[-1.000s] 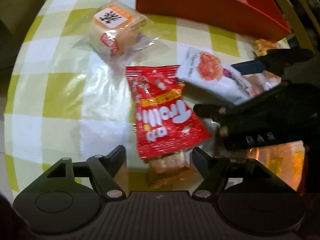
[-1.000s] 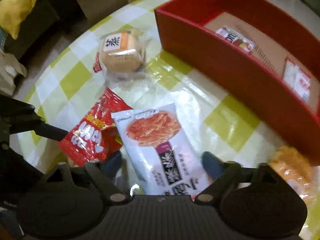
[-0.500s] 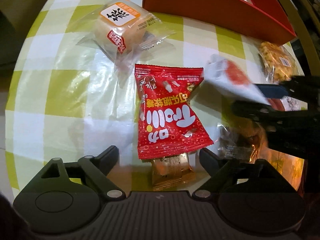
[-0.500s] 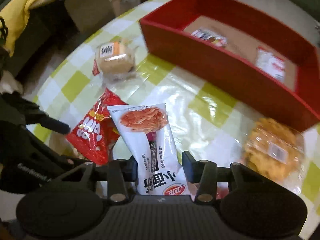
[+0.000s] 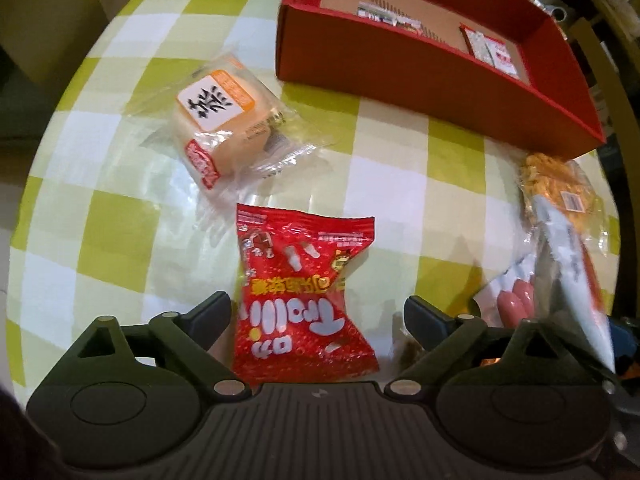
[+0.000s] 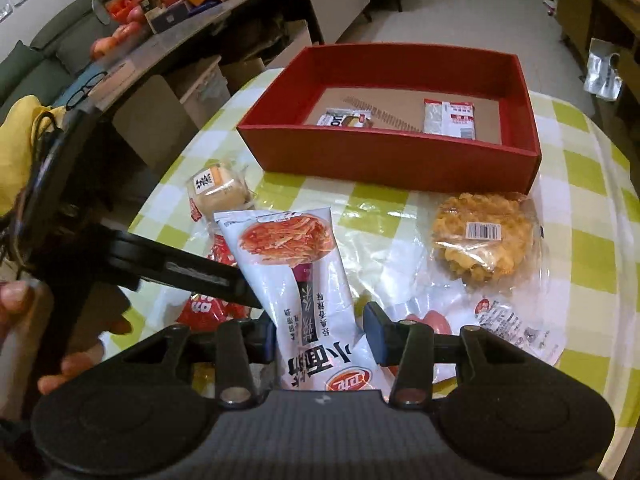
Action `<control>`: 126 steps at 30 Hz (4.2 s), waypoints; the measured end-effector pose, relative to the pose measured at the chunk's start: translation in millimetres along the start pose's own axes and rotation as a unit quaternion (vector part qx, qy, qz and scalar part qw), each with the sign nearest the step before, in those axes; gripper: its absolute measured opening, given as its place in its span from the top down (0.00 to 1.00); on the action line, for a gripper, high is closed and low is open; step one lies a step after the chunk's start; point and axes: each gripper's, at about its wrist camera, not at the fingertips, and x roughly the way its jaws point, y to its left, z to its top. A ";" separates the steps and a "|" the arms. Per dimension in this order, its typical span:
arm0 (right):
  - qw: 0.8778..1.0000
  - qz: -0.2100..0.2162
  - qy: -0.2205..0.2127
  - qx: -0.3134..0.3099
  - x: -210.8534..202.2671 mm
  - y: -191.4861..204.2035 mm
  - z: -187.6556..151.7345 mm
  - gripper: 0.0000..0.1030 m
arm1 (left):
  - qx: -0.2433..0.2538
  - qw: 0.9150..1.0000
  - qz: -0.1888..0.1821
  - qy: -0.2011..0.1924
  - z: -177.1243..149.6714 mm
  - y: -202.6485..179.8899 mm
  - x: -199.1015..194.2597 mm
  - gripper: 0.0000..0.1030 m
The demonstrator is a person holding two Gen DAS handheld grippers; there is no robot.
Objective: Organize snacks
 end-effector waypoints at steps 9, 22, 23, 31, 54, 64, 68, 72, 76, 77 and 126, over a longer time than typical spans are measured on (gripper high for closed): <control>1.000 -0.002 0.006 0.003 8.8 -6.1 2.0 0.52 | 0.003 0.997 0.073 -0.015 5.3 -16.0 13.7 0.39; 0.999 -0.031 -0.014 -0.006 -6.3 4.1 4.4 0.52 | 0.017 0.995 0.086 -0.053 -5.4 -31.6 -20.1 0.48; 0.999 -0.031 -0.019 -0.003 -9.5 4.5 4.7 0.52 | 0.018 0.995 0.085 -0.056 -6.5 -33.1 -23.4 0.48; 0.997 -0.063 -0.036 0.012 -14.5 -5.5 14.8 0.52 | 0.047 0.990 0.095 -0.090 3.7 -52.7 -39.6 0.48; 0.993 -0.102 -0.050 0.011 -0.7 -17.9 44.4 0.52 | 0.076 0.980 0.115 -0.144 29.4 -64.4 -51.7 0.48; 0.992 -0.101 -0.067 0.018 -5.1 -22.9 54.7 0.52 | 0.074 0.980 0.114 -0.148 35.7 -69.5 -51.5 0.47; 0.992 -0.104 -0.068 0.020 -3.2 -24.3 56.9 0.52 | 0.072 0.980 0.112 -0.149 38.9 -70.7 -52.2 0.47; 0.992 -0.104 -0.073 0.021 -3.2 -24.5 59.8 0.52 | 0.072 0.979 0.113 -0.152 40.9 -71.4 -53.1 0.47; 0.992 -0.104 -0.074 0.023 -2.4 -24.3 61.5 0.52 | 0.070 0.979 0.113 -0.155 42.8 -70.7 -54.3 0.47; 0.992 -0.104 -0.074 0.023 -2.1 -24.1 61.9 0.52 | 0.069 0.979 0.113 -0.155 43.5 -70.3 -54.6 0.47; 0.989 -0.105 -0.081 0.062 55.5 -59.7 123.2 0.53 | 0.043 0.979 0.096 -0.174 123.6 -81.7 -28.2 0.43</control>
